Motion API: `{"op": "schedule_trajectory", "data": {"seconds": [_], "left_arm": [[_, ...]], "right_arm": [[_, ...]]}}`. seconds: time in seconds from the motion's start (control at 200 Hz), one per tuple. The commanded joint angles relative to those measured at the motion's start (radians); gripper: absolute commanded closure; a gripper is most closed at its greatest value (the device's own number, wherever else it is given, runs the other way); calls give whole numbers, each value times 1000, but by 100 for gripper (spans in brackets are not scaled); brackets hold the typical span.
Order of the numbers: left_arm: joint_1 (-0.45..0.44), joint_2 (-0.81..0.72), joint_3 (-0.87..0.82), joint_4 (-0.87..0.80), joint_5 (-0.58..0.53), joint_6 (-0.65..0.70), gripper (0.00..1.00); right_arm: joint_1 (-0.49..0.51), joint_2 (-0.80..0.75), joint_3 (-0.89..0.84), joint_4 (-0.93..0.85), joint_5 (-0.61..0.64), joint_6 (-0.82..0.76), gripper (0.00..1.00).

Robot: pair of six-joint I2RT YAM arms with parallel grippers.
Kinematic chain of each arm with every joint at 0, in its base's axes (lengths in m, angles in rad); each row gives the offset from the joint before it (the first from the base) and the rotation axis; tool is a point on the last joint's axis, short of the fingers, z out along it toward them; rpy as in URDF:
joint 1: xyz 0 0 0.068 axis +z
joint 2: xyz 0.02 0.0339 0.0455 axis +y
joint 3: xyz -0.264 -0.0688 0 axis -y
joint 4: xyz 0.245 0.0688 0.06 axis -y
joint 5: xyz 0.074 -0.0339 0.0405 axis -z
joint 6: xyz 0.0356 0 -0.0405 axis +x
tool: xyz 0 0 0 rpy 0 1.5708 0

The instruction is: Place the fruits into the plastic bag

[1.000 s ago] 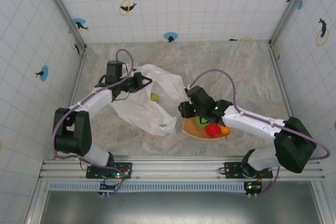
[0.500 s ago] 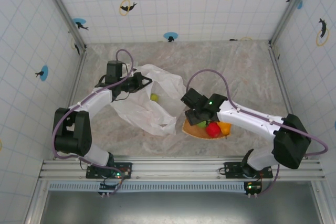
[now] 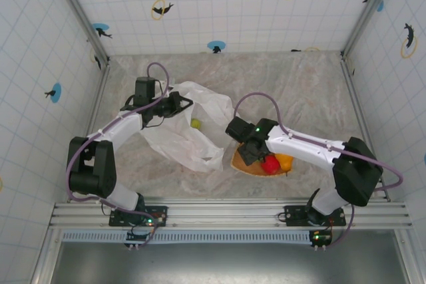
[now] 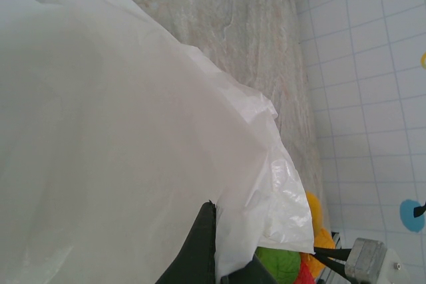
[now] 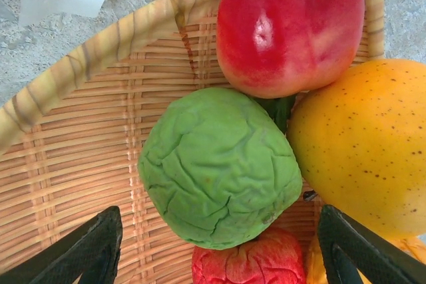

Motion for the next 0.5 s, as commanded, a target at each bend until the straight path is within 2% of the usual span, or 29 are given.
{"op": "schedule_trajectory", "data": {"seconds": [0.0, 0.495], "left_arm": [[6, -7, -3, -6, 7, 23, 100], [5, -9, -1, -6, 11, 22, 100]], "right_arm": [[6, 20, 38, -17, 11, -2, 22], [6, 72, 36, 23, -10, -20, 22]]}}
